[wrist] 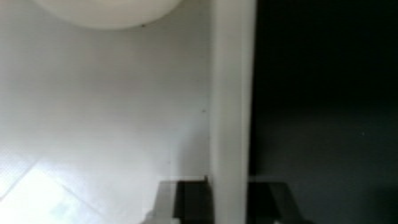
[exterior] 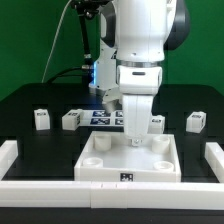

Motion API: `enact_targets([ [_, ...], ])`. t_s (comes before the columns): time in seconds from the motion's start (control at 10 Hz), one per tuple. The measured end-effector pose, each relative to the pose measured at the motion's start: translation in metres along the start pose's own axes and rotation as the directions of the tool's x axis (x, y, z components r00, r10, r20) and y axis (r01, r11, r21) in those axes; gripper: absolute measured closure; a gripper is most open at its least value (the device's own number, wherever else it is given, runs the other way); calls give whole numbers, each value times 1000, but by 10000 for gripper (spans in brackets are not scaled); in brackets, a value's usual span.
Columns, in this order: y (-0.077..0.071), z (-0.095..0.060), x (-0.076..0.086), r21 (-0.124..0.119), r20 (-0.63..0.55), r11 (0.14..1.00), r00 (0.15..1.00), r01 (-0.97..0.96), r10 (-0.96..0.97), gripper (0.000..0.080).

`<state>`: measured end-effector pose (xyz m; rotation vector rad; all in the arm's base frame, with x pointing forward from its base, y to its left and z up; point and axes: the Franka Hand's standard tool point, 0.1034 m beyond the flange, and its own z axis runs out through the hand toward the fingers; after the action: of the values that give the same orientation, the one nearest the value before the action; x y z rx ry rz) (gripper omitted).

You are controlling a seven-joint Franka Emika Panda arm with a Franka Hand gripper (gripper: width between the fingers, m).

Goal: Assemble one leg

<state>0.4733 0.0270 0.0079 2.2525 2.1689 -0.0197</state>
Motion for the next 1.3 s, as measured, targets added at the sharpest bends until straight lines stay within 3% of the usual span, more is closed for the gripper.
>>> enact_targets([
  [0.1,2,0,2,14,7,1000,1000,11,-11,739],
  [0.6,24,-1,39,-3,7,1000,1000,20,-20,739],
  [0.9,27,-1,53,-1,6,1000,1000,-8,8,739],
  [1.3,27,-1,54,9,11,1000,1000,-14,14,739],
])
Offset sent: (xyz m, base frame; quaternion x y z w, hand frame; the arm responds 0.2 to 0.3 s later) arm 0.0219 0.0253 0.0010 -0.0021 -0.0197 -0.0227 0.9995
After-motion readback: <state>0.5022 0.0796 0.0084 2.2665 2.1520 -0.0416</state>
